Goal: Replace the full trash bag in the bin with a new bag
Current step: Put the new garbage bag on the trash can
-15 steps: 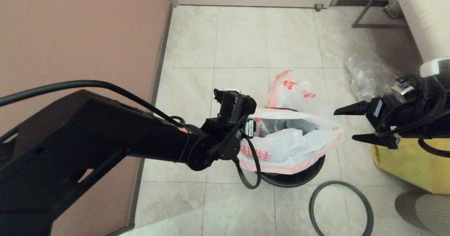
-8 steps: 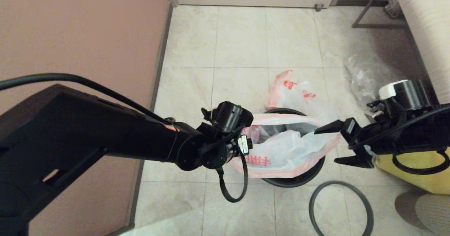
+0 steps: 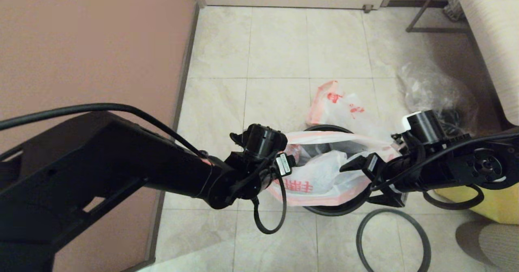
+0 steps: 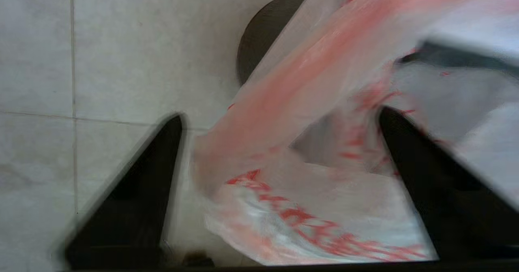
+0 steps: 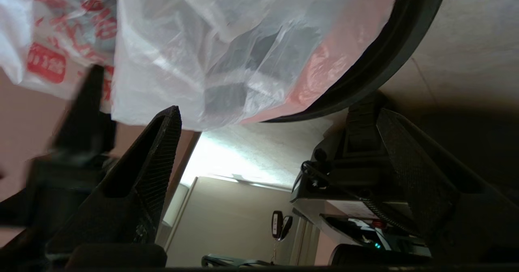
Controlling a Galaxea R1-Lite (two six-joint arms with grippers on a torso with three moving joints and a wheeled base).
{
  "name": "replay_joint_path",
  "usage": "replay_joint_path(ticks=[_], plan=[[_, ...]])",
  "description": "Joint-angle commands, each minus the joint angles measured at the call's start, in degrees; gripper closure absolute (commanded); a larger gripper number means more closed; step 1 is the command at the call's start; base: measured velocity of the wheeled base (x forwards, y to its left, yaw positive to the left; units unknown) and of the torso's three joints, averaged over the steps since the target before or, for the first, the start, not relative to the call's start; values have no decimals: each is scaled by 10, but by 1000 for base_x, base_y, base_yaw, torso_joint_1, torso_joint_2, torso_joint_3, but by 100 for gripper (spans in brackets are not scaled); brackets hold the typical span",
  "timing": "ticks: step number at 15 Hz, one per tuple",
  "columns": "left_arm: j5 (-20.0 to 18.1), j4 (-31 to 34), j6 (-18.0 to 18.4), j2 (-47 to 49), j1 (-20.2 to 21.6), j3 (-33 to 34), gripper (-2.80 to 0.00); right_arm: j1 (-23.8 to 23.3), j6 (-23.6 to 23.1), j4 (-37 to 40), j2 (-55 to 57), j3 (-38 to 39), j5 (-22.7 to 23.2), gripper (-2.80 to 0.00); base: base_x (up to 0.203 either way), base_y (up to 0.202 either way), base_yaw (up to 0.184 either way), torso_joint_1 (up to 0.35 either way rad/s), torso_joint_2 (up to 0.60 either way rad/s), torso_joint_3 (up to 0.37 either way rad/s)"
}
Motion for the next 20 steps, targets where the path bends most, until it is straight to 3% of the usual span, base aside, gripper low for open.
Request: replay_joint_path(ticks=[1, 8, 13, 18, 20], plan=[[2, -13, -3, 23, 8, 6, 0, 0, 2, 3, -22, 0, -1, -280, 0, 0, 0, 0, 0, 0], [3, -68, 2, 2, 4, 33, 0, 2, 0, 50, -81, 20, -2, -280, 0, 0, 0, 0, 0, 0], [0, -26, -2, -10, -11, -53, 0, 0, 0, 52, -75, 28, -19, -280, 0, 0, 0, 0, 0, 0], [12, -4, -7, 3, -17, -52, 0, 3, -2, 19, -36, 18, -20, -280, 0, 0, 0, 0, 0, 0], [25, 0, -30, 22, -13, -40, 0, 2, -2, 17, -36, 18, -20, -280, 0, 0, 0, 0, 0, 0]])
